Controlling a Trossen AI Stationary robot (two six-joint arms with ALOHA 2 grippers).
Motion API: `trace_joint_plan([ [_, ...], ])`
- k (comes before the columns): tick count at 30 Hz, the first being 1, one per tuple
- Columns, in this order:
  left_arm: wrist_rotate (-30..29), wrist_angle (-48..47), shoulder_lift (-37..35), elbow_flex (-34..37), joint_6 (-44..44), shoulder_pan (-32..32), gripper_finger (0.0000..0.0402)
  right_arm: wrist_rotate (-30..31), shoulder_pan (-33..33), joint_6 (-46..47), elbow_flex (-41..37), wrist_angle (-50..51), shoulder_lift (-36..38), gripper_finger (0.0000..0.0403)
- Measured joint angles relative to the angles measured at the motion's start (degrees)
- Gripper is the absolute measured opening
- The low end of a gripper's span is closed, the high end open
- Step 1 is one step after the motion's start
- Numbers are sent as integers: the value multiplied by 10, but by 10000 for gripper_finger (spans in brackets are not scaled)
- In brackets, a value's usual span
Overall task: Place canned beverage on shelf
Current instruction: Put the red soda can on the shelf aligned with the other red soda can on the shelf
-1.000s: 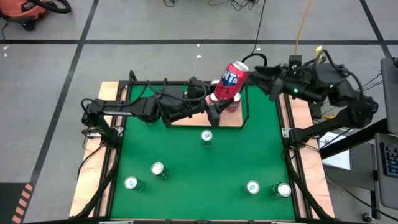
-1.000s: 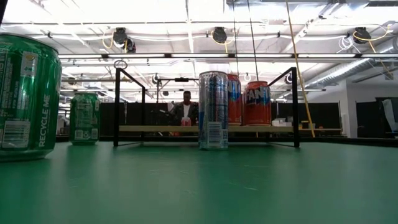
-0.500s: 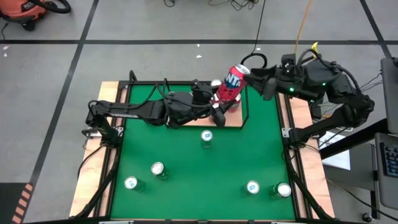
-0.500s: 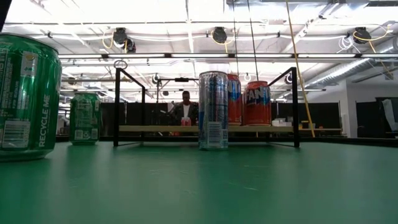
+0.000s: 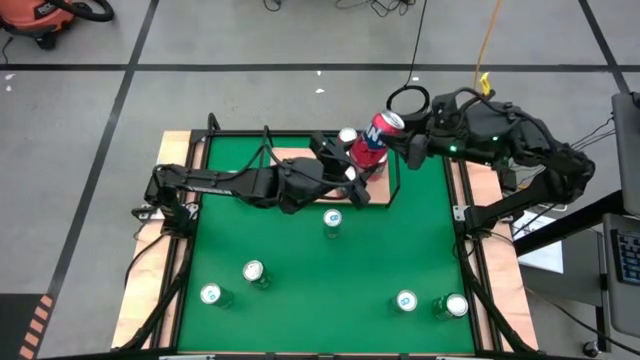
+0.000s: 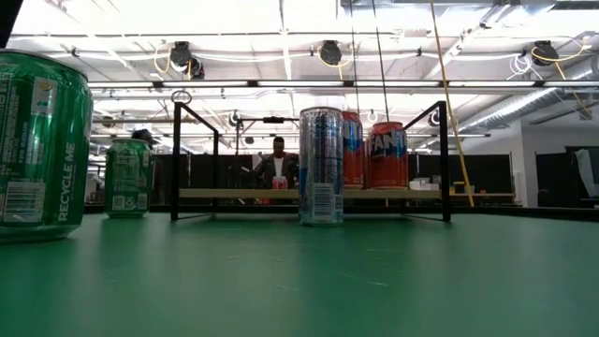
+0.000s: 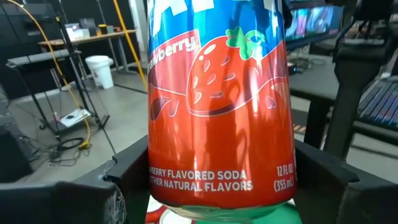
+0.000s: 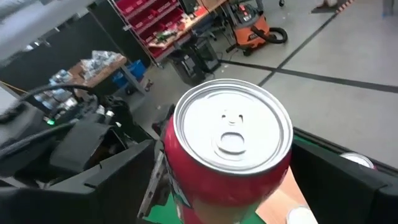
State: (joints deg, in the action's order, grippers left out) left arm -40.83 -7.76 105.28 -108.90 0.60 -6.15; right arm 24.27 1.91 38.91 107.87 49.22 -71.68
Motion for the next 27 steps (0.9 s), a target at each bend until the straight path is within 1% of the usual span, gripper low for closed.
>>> trace_joint_plan([
  [4,-1,-9,6,0,6,0,283,-1,0,8,0,17,-4,347],
  [11,-2,-20,6,0,18,1,285,-1,0,4,0,28,-7,293],
  [13,-2,-20,6,0,19,1,286,-2,0,2,0,27,-7,284],
  [24,-2,-24,6,0,14,1,290,-3,0,5,0,33,-8,289],
  [27,-2,-23,6,0,13,1,302,-3,0,3,0,33,-8,289],
])
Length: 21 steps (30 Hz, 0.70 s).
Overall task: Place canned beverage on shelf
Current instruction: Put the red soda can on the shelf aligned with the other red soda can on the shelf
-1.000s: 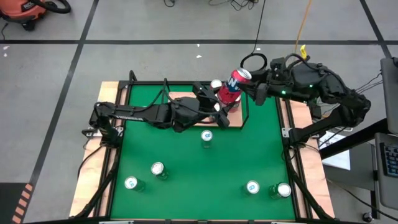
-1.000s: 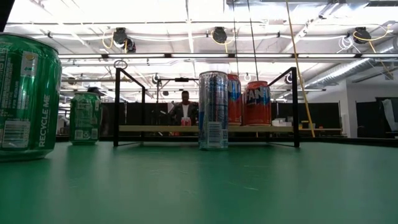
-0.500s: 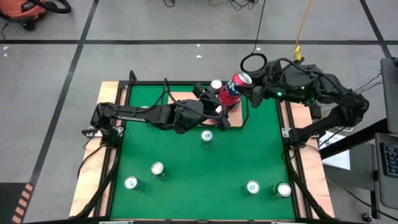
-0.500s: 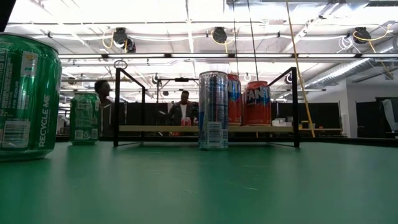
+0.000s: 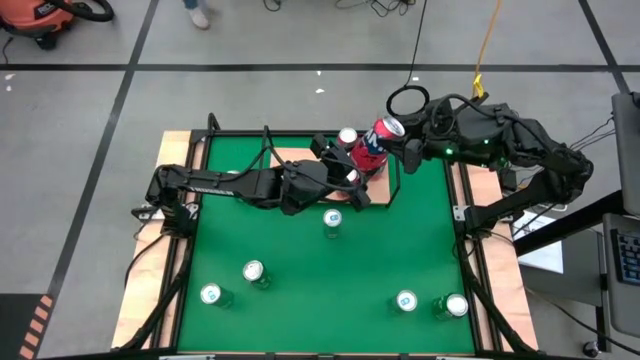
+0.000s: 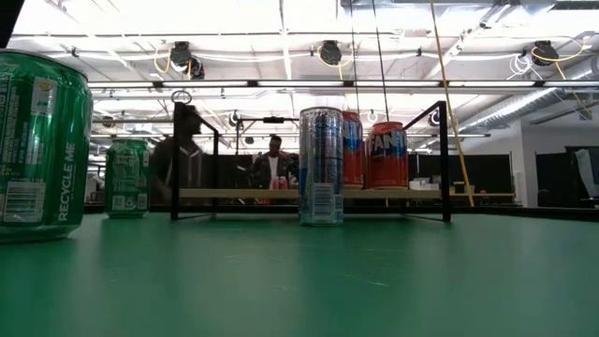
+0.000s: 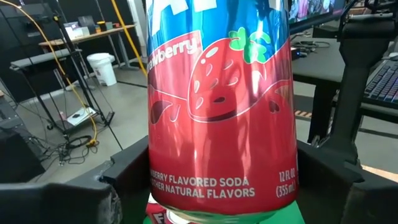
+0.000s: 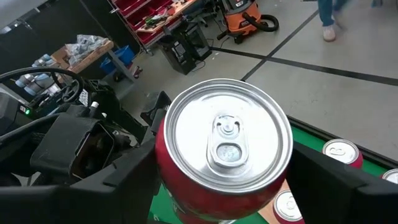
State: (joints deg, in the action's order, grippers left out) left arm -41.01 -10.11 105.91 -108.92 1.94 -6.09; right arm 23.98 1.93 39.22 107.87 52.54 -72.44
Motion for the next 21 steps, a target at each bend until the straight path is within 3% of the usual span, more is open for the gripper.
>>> trace_joint_plan([
  [10,3,7,0,0,-9,-9,387,-12,1,0,-1,6,-2,289],
  [21,-27,0,0,0,-103,-50,395,-69,1,-39,-1,2,16,289],
])
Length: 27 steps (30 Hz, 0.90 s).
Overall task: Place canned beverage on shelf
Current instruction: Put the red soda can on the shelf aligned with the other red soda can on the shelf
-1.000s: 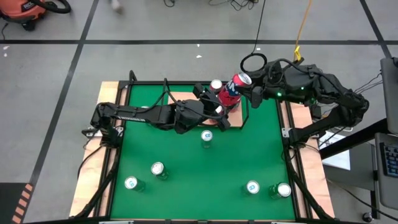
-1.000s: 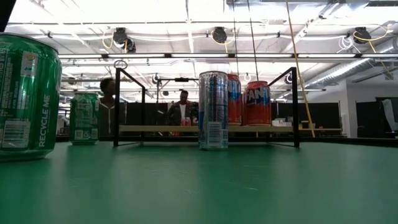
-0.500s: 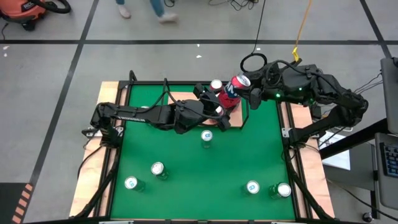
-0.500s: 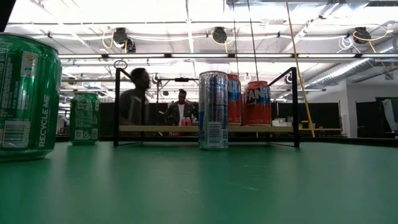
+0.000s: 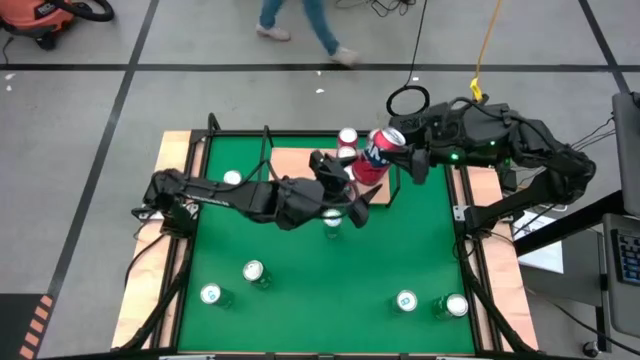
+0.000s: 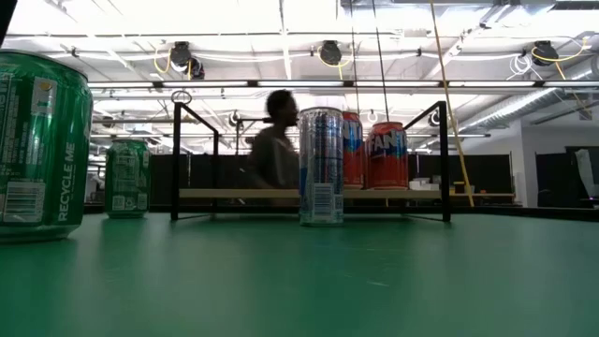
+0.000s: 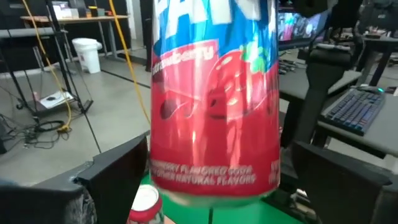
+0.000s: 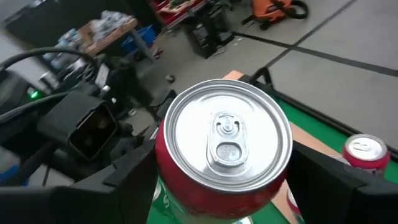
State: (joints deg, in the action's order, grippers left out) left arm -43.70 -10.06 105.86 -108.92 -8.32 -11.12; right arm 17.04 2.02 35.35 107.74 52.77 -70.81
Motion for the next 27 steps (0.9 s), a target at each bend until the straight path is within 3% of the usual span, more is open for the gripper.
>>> trace_joint_plan([
  [5,-30,-32,-8,0,-26,-25,395,-39,0,-19,0,1,11,289],
  [14,-15,-89,-42,0,-126,-50,395,-72,0,-79,0,47,25,289],
  [20,113,-89,-65,0,-139,-32,395,-145,0,-135,0,46,25,288],
  [27,198,-99,-75,0,-176,-20,396,-176,0,-206,0,46,25,288],
])
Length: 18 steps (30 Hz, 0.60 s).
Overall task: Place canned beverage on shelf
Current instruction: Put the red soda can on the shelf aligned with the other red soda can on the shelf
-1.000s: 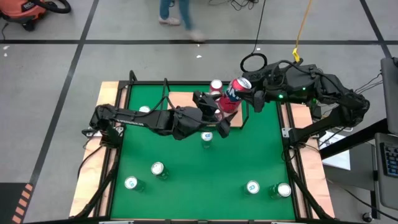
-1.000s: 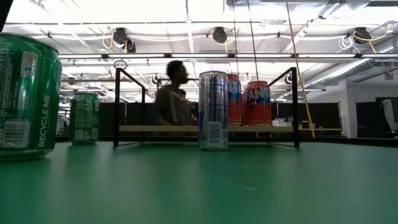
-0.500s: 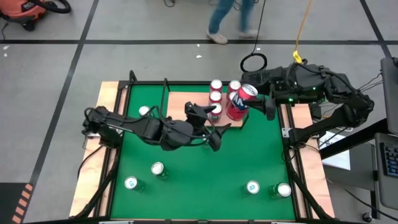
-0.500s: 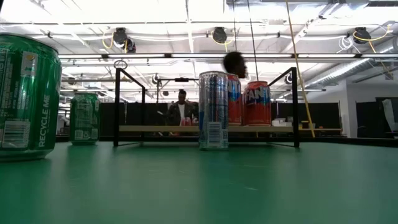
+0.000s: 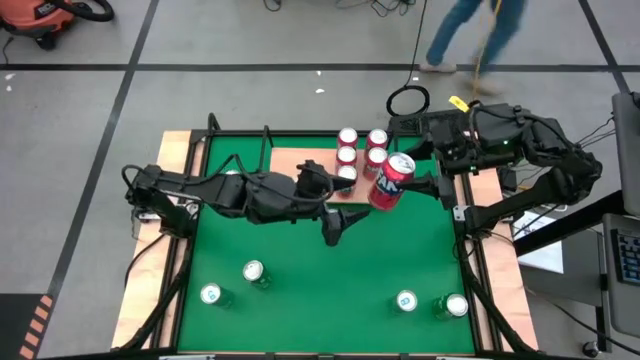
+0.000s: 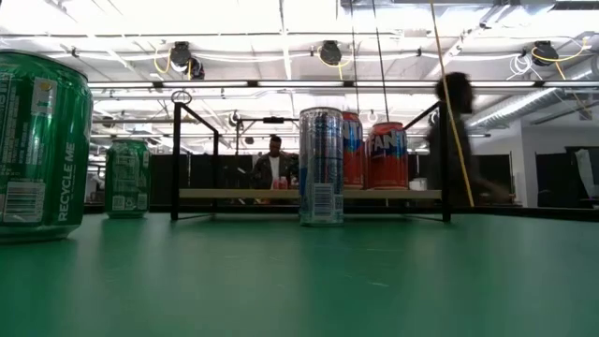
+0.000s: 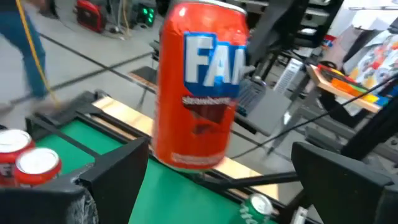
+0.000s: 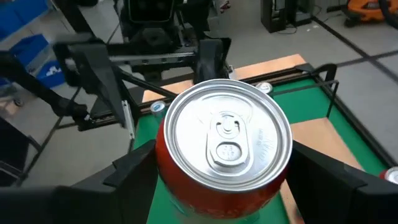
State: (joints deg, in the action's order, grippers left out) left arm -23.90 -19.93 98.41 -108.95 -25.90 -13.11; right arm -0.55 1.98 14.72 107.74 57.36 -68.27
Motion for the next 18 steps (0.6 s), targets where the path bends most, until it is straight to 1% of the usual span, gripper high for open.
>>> trace_joint_plan([
  [4,29,-26,0,0,-22,9,396,-12,0,-14,0,-1,0,288],
  [6,59,-28,2,0,-23,16,396,-14,0,-23,0,-3,-2,288],
  [9,104,-32,6,0,-23,29,396,-45,0,-35,0,-13,-9,288],
  [12,134,-32,8,0,-21,43,396,-71,0,-50,-1,-31,-19,288],
  [16,184,-27,7,0,-19,64,396,-86,0,-65,-1,-37,-34,288],
  [18,228,-35,7,0,-14,74,395,-85,0,-69,-1,-44,-41,288],
])
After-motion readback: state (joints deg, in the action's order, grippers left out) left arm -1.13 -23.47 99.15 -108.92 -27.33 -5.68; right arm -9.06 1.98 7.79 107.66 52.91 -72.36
